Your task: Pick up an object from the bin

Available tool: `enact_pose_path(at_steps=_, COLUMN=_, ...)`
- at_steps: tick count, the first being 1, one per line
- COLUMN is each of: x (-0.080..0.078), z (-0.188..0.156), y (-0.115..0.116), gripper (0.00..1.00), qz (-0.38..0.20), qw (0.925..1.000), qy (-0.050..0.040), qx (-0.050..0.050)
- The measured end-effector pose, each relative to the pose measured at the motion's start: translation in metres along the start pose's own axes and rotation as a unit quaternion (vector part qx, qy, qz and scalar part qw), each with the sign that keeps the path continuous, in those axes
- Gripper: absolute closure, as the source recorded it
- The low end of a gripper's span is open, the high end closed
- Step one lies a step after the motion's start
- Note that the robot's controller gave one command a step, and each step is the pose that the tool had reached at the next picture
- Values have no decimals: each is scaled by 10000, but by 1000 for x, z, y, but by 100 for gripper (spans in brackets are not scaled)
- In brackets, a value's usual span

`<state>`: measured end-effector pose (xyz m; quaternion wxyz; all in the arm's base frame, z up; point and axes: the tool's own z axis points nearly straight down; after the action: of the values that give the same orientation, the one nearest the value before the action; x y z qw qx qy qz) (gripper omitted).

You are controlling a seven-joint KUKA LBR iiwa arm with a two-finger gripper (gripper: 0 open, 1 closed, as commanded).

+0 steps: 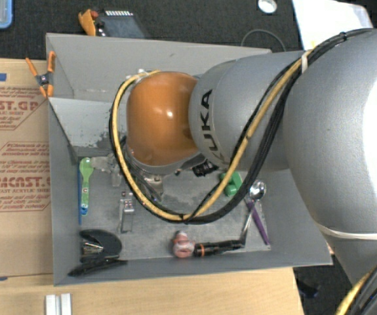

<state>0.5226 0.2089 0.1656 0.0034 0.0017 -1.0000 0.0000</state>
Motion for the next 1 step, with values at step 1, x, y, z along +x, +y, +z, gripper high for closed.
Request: enact_pose_path(at_steps=1, x=-2, z=-5, y=-1, gripper=0, qz=12, qw=10000, qy=-37, qx=-8)
